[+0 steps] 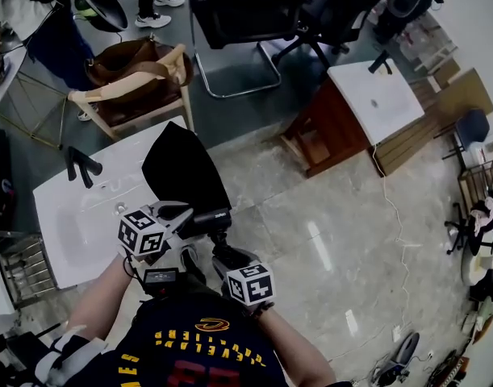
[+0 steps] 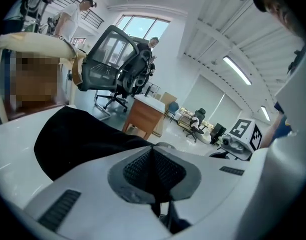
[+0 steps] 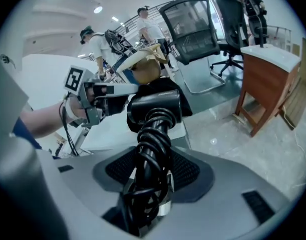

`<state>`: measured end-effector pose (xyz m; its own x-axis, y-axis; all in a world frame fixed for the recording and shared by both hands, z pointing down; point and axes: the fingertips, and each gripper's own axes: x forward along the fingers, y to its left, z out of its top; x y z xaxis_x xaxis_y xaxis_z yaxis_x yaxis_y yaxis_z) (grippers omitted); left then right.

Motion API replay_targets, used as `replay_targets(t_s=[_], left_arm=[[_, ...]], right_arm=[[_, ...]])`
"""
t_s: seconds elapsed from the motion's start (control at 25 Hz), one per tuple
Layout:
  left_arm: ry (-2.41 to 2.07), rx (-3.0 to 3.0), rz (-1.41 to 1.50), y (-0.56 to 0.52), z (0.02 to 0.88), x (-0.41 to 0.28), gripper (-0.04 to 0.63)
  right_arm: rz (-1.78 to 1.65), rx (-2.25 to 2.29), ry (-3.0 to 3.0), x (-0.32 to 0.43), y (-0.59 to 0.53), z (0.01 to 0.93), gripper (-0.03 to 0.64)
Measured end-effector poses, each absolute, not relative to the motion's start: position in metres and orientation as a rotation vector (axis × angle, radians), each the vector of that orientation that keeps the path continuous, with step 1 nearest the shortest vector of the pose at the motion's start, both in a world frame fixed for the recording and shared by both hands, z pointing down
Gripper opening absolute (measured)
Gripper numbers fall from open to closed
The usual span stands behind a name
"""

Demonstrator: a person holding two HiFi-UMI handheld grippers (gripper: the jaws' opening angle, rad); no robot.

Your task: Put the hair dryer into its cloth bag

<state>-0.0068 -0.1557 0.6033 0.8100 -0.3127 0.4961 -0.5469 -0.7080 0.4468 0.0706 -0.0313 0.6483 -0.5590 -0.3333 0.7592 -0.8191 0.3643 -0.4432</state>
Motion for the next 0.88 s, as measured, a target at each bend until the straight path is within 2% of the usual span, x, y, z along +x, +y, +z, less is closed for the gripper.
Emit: replay_targets(t_s=[0.36,0.64,0.88], left_arm=[[-0.668,2.416,0.541,-0.168,0.6,-0.011,0.012],[-0.676,2.436,0.455,-0.177,0.589,-0.011,0.012],[-0.614,2.465,0.54,-0.16,0.593,-0.012,0.012]], right_arm=[[0.908,0.882,-2.07,0.044,-0.037,0.649,0.218],[0.865,0.859,-2.054,0.042,-0.034,0.654,0.218],[0.916,0.884,-2.051,0.047,-0.041,0.656,0.218]])
